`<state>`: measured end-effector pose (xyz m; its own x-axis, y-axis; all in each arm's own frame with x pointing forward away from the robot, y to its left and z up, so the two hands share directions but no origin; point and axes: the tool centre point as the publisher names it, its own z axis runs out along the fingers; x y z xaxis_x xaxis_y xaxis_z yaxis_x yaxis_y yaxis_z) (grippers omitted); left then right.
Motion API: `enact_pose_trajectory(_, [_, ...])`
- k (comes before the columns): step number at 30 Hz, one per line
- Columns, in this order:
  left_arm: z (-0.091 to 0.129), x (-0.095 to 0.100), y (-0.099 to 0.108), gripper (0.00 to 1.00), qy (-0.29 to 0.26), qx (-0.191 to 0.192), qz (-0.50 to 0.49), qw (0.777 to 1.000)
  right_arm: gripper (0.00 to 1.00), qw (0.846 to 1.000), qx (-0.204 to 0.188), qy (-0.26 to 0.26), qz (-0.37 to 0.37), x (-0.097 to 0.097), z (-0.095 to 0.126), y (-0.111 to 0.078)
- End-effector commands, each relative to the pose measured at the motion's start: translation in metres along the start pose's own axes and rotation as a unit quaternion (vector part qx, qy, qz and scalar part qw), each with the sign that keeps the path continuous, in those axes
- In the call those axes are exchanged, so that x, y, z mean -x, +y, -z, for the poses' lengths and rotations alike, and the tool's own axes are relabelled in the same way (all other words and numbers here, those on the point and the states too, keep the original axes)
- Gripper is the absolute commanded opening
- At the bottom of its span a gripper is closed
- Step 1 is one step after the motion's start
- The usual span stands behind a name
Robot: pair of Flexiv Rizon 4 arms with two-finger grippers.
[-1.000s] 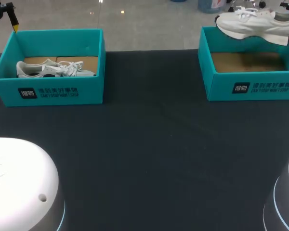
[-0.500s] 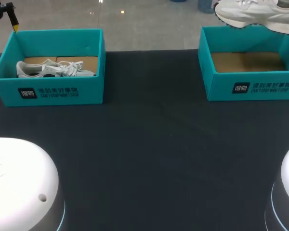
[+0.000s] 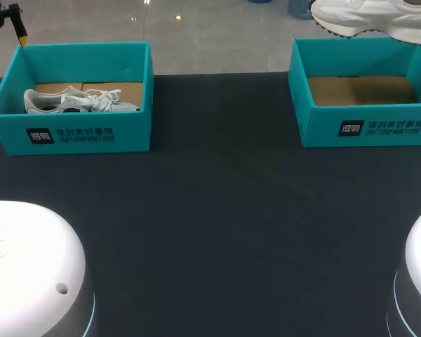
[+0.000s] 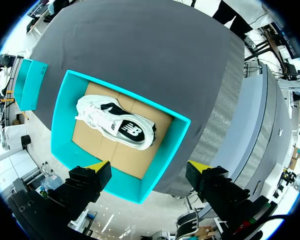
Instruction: Take the shoe out of the shoebox, open the shoe tongue, remove and reinsert the insole, then place the shoe into the shoebox
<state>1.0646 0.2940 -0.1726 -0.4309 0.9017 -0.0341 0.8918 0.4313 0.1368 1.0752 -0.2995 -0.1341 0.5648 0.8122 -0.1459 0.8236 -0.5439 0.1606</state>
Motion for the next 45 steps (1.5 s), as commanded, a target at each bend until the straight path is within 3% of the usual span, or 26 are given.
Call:
enact_pose_trajectory(1, [0.0,0.0,-0.001,1.0,0.001,0.001,0.0,1.0,0.0,1.0,0.0,0.001,-0.001,0.001,0.001,0.0])
enact_pose_trajectory(7, [0.0,0.0,-0.001,1.0,0.001,0.001,0.0,1.0,0.0,1.0,0.001,0.003,-0.003,0.003,0.006,-0.002])
enact_pose_trajectory(9, [0.0,0.0,-0.001,1.0,0.001,0.001,0.0,1.0,0.0,1.0,0.026,-0.017,0.001,0.007,0.015,-0.012])
enact_pose_trajectory(13, [0.0,0.0,-0.001,1.0,0.001,0.001,0.0,1.0,0.0,0.999,0.041,-0.025,0.013,0.012,0.027,-0.036])
enact_pose_trajectory(21, [0.0,0.0,-0.001,1.0,0.001,0.001,0.0,1.0,0.0,0.999,0.03,-0.031,-0.002,0.018,0.035,-0.086])
enact_pose_trajectory(35, [0.0,0.0,-0.001,1.0,0.001,0.001,0.0,1.0,0.0,0.996,0.032,-0.07,-0.037,0.015,0.048,-0.173])
enact_pose_trajectory(45, [0.0,0.0,-0.001,1.0,0.001,0.001,0.0,1.0,0.0,0.995,0.033,-0.064,-0.063,0.015,0.066,-0.236])
